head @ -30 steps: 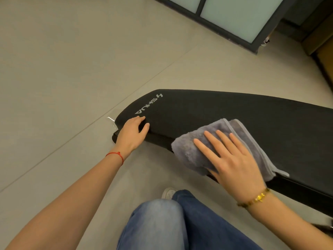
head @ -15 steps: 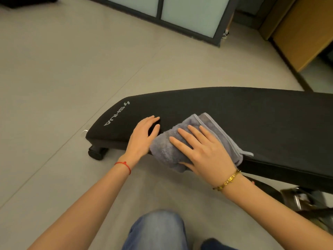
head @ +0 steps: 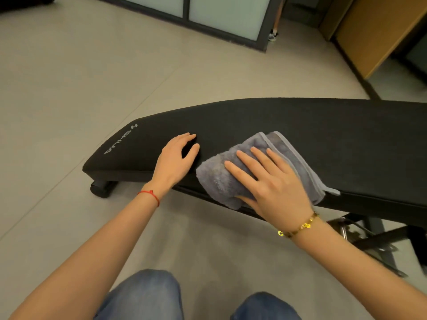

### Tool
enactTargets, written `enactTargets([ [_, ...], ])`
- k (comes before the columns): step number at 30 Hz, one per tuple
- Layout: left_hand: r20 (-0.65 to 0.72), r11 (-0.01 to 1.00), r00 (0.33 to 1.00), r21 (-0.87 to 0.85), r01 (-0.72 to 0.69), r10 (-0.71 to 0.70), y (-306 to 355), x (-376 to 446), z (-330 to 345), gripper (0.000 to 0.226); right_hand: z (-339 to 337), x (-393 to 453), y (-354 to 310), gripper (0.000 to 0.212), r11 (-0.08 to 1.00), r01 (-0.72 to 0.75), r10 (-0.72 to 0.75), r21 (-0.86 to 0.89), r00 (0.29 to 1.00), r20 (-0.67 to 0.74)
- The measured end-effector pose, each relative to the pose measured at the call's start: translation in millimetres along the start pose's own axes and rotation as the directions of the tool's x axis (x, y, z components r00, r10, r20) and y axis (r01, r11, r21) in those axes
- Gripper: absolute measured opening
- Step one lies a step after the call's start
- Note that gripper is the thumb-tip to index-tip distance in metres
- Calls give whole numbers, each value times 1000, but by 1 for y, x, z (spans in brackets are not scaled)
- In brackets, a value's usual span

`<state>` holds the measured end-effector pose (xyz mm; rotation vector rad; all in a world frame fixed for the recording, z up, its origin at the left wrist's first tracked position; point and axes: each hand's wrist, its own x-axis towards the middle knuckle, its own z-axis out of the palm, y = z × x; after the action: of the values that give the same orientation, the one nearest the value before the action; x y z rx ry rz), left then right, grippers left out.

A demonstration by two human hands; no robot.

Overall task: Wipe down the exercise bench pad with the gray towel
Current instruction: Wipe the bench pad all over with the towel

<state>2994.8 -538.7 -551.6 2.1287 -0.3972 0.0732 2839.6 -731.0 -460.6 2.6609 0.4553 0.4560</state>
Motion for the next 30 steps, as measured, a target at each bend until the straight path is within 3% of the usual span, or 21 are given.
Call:
enactTargets([
  [10,-6,996,997,45,-78,79,115,-32,49,45,-36,-116,102,64,998,-55,54,-11,995,-79],
  [14,27,988,990,71,-140,139,156,-38,74,46,-38,-122,109,61,997,-73,72,-14,995,-68],
  [20,-5,981,991,145,-131,133,161,-39,80,39,-29,-123,118,57,999,-33,37,33,994,-106],
  [24,-30,977,991,172,-124,131,163,-39,80,38,-43,-167,145,53,995,-100,103,29,979,-178],
  [28,-30,977,991,176,-123,130,164,-41,79,38,-48,-163,146,55,989,-141,146,51,980,-134],
  [30,-32,979,991,158,-126,133,162,-40,80,38,-42,-137,130,59,994,-93,98,55,992,-78],
])
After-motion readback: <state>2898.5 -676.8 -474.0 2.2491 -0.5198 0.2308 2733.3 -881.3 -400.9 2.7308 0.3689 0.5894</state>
